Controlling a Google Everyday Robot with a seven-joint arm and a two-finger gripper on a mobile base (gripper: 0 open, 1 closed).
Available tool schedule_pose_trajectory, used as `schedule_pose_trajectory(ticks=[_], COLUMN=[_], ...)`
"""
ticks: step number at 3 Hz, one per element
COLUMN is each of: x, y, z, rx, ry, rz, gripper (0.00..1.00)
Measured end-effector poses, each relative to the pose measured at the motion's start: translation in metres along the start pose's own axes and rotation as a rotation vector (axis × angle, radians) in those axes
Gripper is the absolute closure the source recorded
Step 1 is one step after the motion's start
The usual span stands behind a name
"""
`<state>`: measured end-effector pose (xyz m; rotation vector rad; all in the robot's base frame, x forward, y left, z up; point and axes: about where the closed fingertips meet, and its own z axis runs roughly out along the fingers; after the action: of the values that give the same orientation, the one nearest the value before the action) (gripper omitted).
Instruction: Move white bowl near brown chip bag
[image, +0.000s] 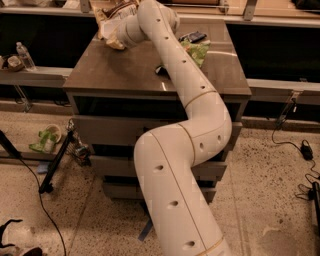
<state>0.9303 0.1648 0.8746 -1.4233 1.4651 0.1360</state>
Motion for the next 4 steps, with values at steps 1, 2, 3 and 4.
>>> schedule_pose_trajectory(ticks=[1, 2, 3, 4], x=[-0.004, -0.006, -0.009, -0.010], y=[0.000, -0.001, -0.005, -0.022], z=[0.014, 0.023, 0.028, 0.013], rx=[0.020, 0.043, 0.067, 0.110], ry=[0.025, 0.043, 0.058, 0.049], rz=[-0.007, -0.005, -0.012, -0.001], gripper=[0.47, 0.24, 0.02, 0.00])
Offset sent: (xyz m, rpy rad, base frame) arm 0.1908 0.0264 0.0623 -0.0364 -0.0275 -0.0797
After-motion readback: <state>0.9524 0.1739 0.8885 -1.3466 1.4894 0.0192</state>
